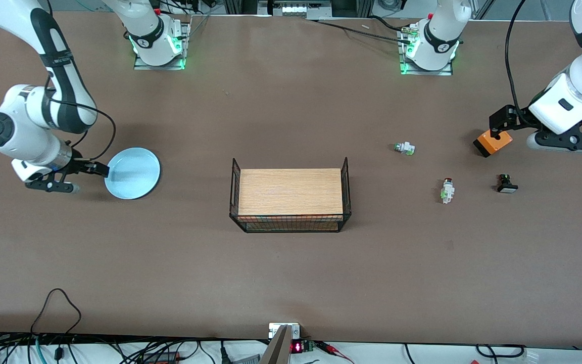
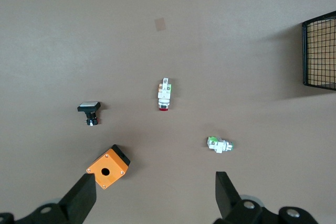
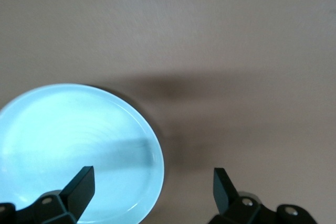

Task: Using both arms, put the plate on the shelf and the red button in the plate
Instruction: 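Lower the right gripper and grasp the plate rim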

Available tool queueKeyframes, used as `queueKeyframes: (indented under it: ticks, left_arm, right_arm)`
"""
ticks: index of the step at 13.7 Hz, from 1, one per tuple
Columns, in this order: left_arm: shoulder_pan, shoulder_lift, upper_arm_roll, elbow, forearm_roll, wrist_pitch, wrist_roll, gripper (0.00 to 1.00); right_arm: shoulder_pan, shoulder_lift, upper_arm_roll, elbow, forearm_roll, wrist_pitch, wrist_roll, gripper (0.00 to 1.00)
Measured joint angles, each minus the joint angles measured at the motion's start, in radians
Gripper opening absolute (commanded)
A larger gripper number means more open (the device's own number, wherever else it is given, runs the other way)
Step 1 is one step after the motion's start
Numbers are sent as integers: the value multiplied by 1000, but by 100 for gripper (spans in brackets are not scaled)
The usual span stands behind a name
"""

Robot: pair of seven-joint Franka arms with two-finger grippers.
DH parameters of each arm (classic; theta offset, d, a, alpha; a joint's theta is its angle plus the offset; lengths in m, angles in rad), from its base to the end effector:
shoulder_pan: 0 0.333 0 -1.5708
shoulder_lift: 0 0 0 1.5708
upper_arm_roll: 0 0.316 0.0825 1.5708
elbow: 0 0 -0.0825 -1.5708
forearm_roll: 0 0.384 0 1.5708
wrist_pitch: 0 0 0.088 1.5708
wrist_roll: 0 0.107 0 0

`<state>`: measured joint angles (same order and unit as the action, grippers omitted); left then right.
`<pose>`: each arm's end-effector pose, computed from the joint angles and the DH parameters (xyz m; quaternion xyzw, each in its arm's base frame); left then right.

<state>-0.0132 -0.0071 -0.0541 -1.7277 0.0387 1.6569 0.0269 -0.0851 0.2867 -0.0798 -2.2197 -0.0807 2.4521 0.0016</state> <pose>0.5523 -0.0335 0.5615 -0.9981 0.0493 0.0314 0.0200 0.5374 -0.0897 0.2415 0.9977 -0.0500 -0.0298 0.0338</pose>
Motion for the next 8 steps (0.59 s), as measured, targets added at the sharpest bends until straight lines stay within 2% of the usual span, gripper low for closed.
queueKeyframes:
  ticks: [2,3,5,6,8]
  left_arm:
    - [0,0,0,0,0,0,0,100]
    - [0,0,0,0,0,0,0,100]
    - [0,0,0,0,0,0,0,100]
    - [0,0,0,0,0,0,0,100]
    - [0,0,0,0,0,0,0,100]
  right_arm:
    - [-9,17,0,-27,0,31,-6,99]
    - [-9,31,0,-30,0,42,-7,94]
    - [-10,71,2,-32,-1,70,-47,68]
    - [-11,85,2,-32,-1,83,-63,49]
    - [-20,100,1,-32,-1,92,-85,22]
